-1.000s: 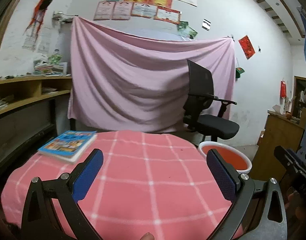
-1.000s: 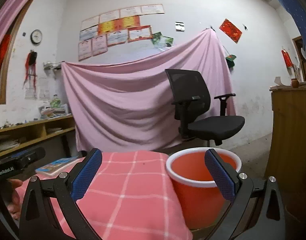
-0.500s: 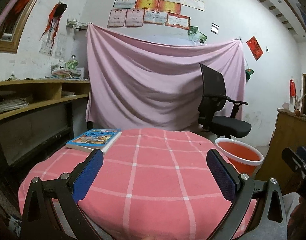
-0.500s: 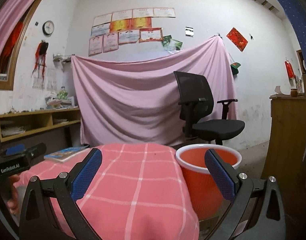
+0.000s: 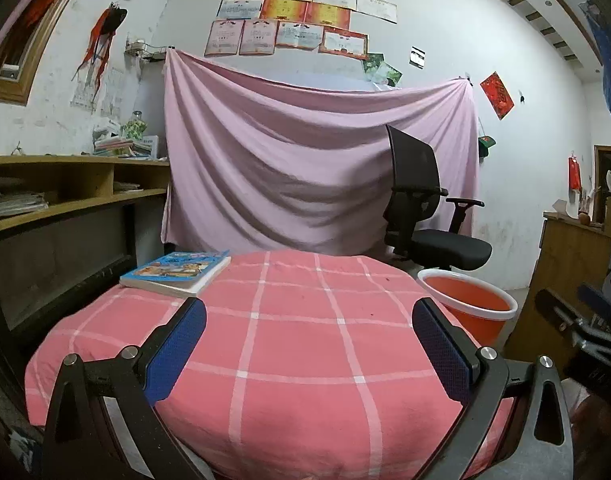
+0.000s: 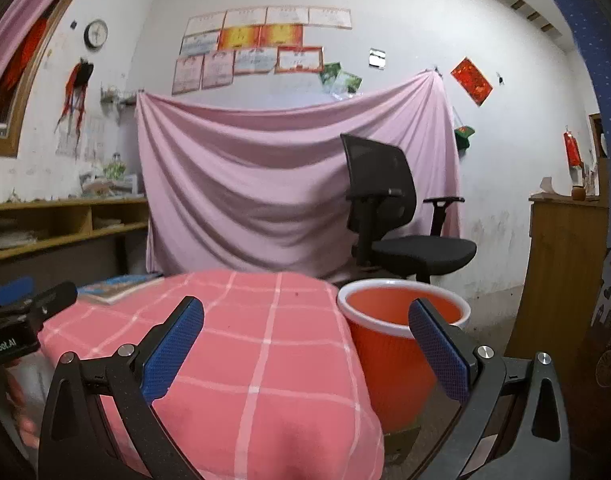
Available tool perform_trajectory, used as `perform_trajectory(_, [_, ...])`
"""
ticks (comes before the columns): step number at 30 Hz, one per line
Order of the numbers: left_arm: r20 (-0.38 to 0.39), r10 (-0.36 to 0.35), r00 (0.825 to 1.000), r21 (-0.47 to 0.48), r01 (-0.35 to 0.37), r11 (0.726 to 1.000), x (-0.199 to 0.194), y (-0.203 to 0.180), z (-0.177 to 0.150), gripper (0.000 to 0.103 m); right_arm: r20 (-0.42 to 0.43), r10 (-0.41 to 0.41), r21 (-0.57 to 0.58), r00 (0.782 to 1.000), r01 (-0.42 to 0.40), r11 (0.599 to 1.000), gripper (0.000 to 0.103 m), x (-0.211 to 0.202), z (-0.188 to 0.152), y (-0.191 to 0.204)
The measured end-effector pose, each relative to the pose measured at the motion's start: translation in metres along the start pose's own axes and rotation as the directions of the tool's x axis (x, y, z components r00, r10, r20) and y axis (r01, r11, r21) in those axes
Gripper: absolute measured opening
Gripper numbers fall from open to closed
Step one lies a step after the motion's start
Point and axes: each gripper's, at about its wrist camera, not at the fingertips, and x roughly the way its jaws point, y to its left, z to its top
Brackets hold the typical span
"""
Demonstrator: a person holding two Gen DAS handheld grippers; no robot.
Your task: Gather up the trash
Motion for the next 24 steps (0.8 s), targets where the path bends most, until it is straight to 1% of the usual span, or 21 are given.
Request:
perform_trajectory(3, [0.016,0.036,0.999,0.018,-0.036,0.999,0.004,-0.002,-0.003,0.101,-0.020,0.007,-0.001,1.000,-0.007,1.000,0.103,0.005,-0.002,0.000])
perform_trajectory(6, [0.000,0.053,0.999,0.050,-0.053,0.997,0.011,-0.007,-0.008,0.101,-0.028,-0.002,0.015,1.000,0.003,1.000,0.103,0.008,-0.003,-0.004])
perform_trajectory(9, [-0.024,0.059,0.998,0.071,-0.057,0.996,0.017,-0.011,-0.015,0.101,-0.040,-0.036,0.019,0.999,0.037,0.999,0.103,0.013,-0.004,-0.010])
perform_trajectory(12, [-0.029,0.077,0.997,0.087,-0.075,0.993,0.021,-0.014,-0.021,0.101,-0.062,-0.059,0.017,0.996,0.060,0.998,0.103,0.017,-0.006,-0.015])
perform_trajectory(14, [-0.036,0.082,0.996,0.080,-0.079,0.994,0.024,-0.014,-0.022,0.101,-0.076,-0.063,0.018,0.995,0.064,0.998,0.103,0.019,-0.008,-0.017])
perform_trajectory(21, [-0.061,0.087,0.994,0.038,-0.085,0.996,0.029,-0.006,-0.024,0.101,-0.094,-0.036,0.008,0.995,0.037,0.999,0.103,0.022,-0.009,-0.017])
perform_trajectory(24, [-0.060,0.095,0.994,0.034,-0.093,0.995,0.028,-0.002,-0.024,0.101,-0.099,-0.029,0.003,0.995,0.030,1.000,0.103,0.023,-0.009,-0.016])
